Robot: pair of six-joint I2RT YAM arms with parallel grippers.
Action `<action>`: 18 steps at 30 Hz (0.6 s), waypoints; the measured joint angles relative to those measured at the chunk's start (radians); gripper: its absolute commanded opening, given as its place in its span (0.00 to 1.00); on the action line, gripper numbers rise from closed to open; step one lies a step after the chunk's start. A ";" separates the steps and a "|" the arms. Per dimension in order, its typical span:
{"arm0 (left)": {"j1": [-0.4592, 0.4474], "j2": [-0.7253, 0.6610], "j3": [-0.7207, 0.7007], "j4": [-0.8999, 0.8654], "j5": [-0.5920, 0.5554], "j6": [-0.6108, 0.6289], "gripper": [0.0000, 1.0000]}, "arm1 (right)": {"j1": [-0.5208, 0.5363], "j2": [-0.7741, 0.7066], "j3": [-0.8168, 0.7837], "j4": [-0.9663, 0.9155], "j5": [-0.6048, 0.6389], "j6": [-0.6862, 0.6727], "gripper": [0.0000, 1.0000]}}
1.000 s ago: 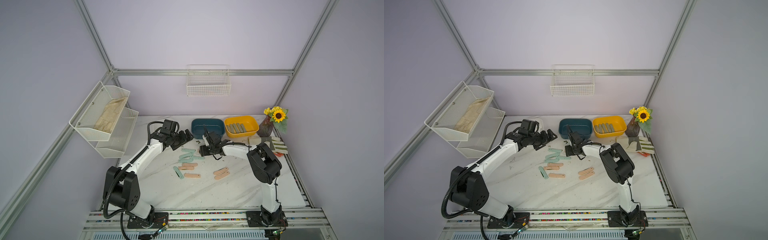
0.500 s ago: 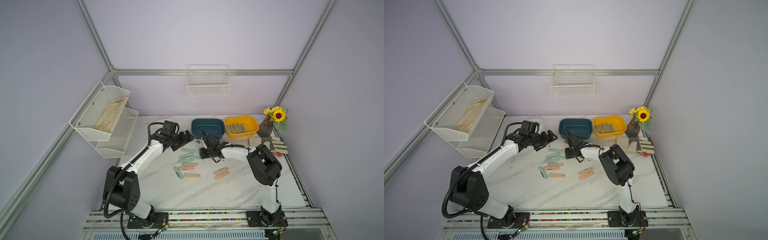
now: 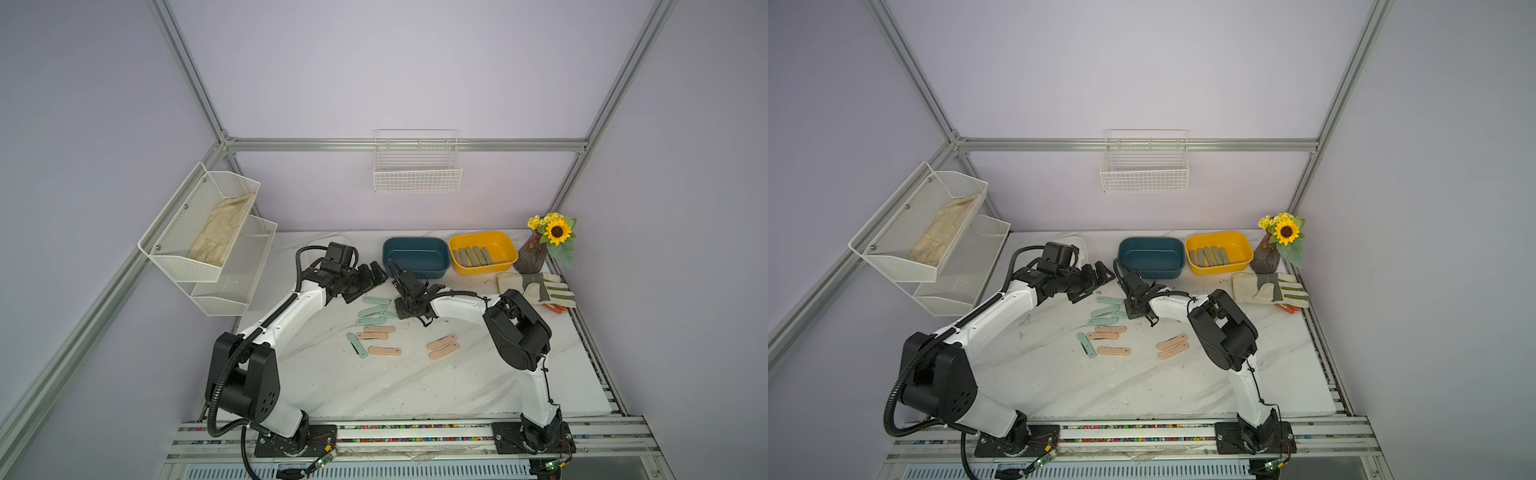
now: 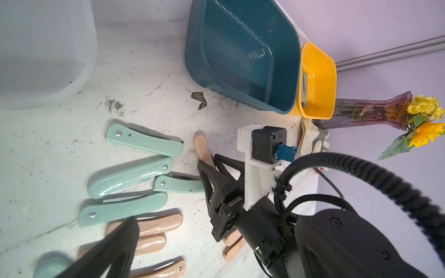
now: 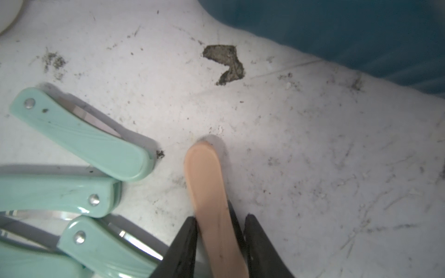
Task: Place the fruit knives into the storage box by color
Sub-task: Pick up the fruit knife from the center of the board.
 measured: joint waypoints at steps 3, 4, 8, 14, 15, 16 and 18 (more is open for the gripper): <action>0.000 0.000 0.000 0.000 0.000 0.000 1.00 | 0.000 0.002 0.004 -0.003 0.012 0.000 0.32; 0.000 0.000 0.000 0.000 0.000 0.000 1.00 | 0.000 0.004 0.006 -0.003 0.014 0.000 0.31; 0.000 0.000 0.000 0.000 0.001 -0.002 1.00 | 0.000 0.006 0.011 -0.006 0.017 0.002 0.26; 0.000 0.000 0.000 0.001 0.003 -0.003 1.00 | 0.000 0.006 0.011 -0.004 0.013 0.003 0.24; 0.000 0.000 0.000 0.002 0.003 -0.003 1.00 | 0.000 0.005 0.011 -0.004 0.012 0.003 0.24; 0.000 0.000 0.000 0.002 0.003 -0.005 1.00 | 0.000 0.005 0.011 -0.004 0.011 0.003 0.24; 0.000 0.000 0.000 0.002 0.003 -0.006 1.00 | 0.000 0.004 0.012 -0.005 0.006 0.004 0.24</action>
